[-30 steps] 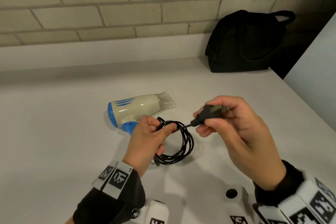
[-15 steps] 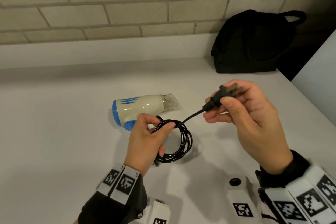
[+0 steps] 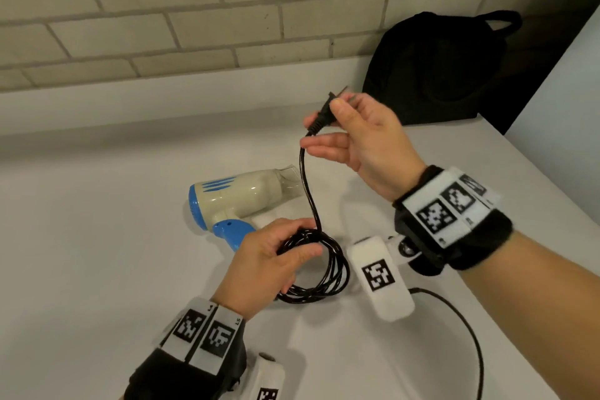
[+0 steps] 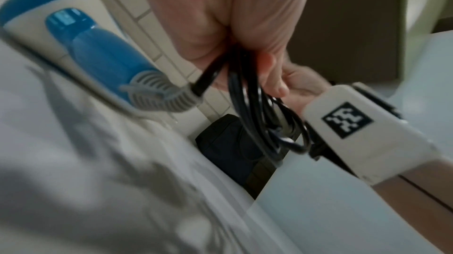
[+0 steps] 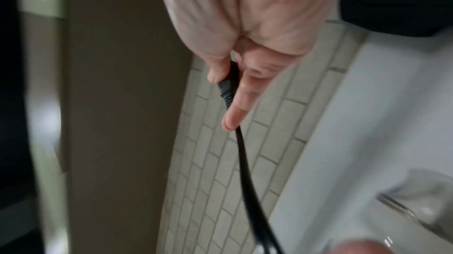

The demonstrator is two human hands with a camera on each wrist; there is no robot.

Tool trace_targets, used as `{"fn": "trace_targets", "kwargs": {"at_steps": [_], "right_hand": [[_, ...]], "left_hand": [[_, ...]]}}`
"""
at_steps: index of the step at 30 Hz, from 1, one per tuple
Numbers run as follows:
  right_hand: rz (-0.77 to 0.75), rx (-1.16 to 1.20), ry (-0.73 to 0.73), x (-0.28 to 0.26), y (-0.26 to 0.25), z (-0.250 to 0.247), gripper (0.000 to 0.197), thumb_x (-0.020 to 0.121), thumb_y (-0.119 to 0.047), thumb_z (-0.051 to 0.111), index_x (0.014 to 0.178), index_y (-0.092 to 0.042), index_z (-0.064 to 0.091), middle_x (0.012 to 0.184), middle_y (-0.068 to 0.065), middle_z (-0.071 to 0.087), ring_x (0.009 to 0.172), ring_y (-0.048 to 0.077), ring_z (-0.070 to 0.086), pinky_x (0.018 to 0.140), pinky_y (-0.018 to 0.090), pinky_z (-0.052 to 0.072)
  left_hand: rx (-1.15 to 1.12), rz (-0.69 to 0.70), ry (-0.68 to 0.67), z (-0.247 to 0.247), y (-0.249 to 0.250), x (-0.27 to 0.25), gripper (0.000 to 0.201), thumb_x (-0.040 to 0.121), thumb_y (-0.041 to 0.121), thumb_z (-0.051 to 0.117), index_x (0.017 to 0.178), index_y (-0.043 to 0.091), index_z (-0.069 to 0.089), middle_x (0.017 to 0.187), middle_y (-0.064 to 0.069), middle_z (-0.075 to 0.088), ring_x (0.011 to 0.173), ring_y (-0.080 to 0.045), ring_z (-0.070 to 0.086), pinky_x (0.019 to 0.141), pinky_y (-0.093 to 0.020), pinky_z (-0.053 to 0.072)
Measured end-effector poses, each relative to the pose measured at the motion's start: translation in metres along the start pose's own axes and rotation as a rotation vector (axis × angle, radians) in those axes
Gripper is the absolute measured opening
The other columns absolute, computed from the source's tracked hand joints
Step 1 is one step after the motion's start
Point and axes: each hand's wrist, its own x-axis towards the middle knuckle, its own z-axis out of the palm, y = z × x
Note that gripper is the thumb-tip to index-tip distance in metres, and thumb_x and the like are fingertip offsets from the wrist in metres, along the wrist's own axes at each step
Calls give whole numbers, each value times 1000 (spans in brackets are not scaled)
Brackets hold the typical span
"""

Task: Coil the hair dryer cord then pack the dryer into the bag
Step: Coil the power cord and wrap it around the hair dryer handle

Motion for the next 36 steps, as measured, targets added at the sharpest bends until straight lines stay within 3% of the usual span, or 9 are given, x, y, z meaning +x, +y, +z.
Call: {"fn": "trace_targets", "kwargs": {"at_steps": [6,9,15,18,21,26,30,33,36], "right_hand": [[474,166,134,1,66,-24,24,94,-15,44,107,5,49,91,16,64,65,16,70,57,21,57],[652,-65,65,-14,92,-27,17,91,-13,51,89,2,58,69,10,65,54,15,62,53,24,53],[697,-183,-74,-30,102,-18,13,88,-7,52,76,-8,57,53,-1,62,52,11,54,56,24,43],[704,-125,-157,-34,100,-13,21,85,-16,59,95,2,57,77,9,63,67,18,60,58,23,48],[699,-60,-154,-36,99,-14,43,84,-17,60,118,8,48,99,20,58,90,31,54,71,32,49],[661,67,-222,-42,97,-19,35,90,-21,48,113,4,56,77,7,70,68,14,66,63,22,54],[660,65,-260,-49,90,-27,75,89,-58,25,124,4,48,123,30,55,105,34,57,99,43,41],[603,-31,-368,-55,87,-33,90,75,-72,40,121,5,49,128,36,46,115,45,47,107,58,25],[515,-108,-411,-63,80,-36,49,72,-45,68,102,-7,66,104,19,66,102,30,59,98,45,42]], "left_hand": [[-13,3,-27,-7,-4,-3,29,83,6,56,92,33,59,40,16,52,31,-1,35,37,-8,31],[-36,92,-2,-5,-3,-5,33,83,1,54,102,29,55,42,11,52,36,7,45,43,-2,33],[18,182,-53,-4,-3,2,35,84,15,49,113,33,43,55,27,57,47,12,50,50,-1,37],[112,237,14,-6,-5,6,30,76,34,47,105,44,46,81,18,54,58,11,52,55,-4,40],[108,209,94,-10,-9,12,22,83,29,49,96,46,50,93,14,48,59,-2,50,52,-8,41],[79,139,72,-8,-13,13,13,88,25,47,90,34,56,59,9,55,41,-4,40,41,-14,35],[76,143,142,-1,-15,12,12,89,17,47,91,28,53,52,11,53,40,5,50,42,-5,35],[144,138,162,5,-20,9,14,89,20,48,88,33,51,59,9,52,39,3,48,42,-6,36],[179,106,175,7,-27,11,5,90,23,47,92,28,50,61,8,54,42,4,50,45,-7,38]]}}
